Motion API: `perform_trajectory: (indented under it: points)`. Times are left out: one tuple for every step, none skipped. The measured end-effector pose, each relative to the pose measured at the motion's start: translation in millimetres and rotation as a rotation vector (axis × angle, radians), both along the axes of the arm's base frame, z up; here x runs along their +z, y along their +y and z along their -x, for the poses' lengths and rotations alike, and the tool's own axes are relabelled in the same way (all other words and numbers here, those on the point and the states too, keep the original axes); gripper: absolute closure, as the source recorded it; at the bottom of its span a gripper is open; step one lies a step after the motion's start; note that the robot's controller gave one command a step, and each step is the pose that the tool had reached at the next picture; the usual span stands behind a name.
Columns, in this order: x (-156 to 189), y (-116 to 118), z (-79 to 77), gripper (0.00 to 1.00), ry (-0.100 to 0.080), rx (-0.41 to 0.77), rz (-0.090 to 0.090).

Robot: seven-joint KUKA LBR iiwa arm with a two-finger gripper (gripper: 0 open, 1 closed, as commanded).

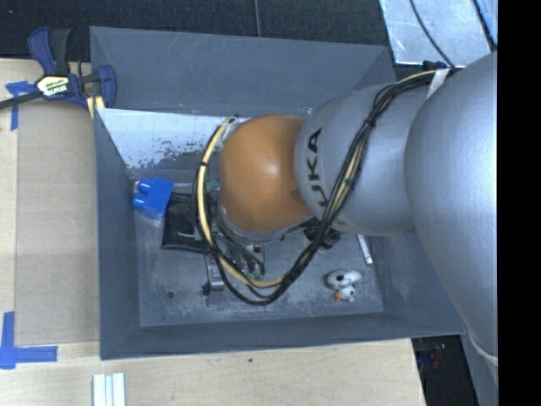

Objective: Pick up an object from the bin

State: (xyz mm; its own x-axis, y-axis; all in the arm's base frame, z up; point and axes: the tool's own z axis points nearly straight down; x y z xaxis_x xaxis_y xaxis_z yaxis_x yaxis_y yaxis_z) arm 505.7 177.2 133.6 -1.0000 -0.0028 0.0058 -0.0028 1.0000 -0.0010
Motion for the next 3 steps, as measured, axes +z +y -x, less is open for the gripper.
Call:
perform_trajectory:
  points:
    - [4, -1, -2.3, 0.0, -0.008, -0.004, -0.002]
    - [-46, -1, -65.4, 0.0, -0.016, -0.232, -0.005]
    - [-26, -4, -100.5, 0.0, -0.011, -0.107, -0.003]
